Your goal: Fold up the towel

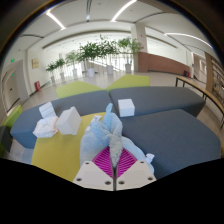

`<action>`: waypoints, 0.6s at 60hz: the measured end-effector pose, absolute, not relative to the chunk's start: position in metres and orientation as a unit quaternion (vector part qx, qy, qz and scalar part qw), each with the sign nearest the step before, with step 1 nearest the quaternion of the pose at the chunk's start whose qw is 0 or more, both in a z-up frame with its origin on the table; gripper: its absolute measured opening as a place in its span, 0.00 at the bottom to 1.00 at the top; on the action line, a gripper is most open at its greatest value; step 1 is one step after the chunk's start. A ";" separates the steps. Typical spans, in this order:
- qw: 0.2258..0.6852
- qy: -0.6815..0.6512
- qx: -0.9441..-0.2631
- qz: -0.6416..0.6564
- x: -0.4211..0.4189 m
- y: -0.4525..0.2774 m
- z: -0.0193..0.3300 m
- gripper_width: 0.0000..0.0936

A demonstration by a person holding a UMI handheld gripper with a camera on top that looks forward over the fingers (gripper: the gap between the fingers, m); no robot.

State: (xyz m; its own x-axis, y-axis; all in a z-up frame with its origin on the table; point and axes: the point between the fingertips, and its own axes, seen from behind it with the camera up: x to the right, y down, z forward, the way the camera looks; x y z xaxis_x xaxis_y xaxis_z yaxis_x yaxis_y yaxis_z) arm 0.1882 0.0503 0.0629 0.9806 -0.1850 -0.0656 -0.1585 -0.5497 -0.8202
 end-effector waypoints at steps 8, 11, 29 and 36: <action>0.404 0.119 -0.907 -0.025 0.231 0.038 -0.006 0.04; 0.426 0.103 -0.898 -0.029 0.233 0.045 -0.007 0.04; 0.403 0.073 -0.909 -0.074 0.254 0.021 0.038 0.89; 0.410 0.081 -0.907 -0.046 0.245 -0.008 0.078 0.90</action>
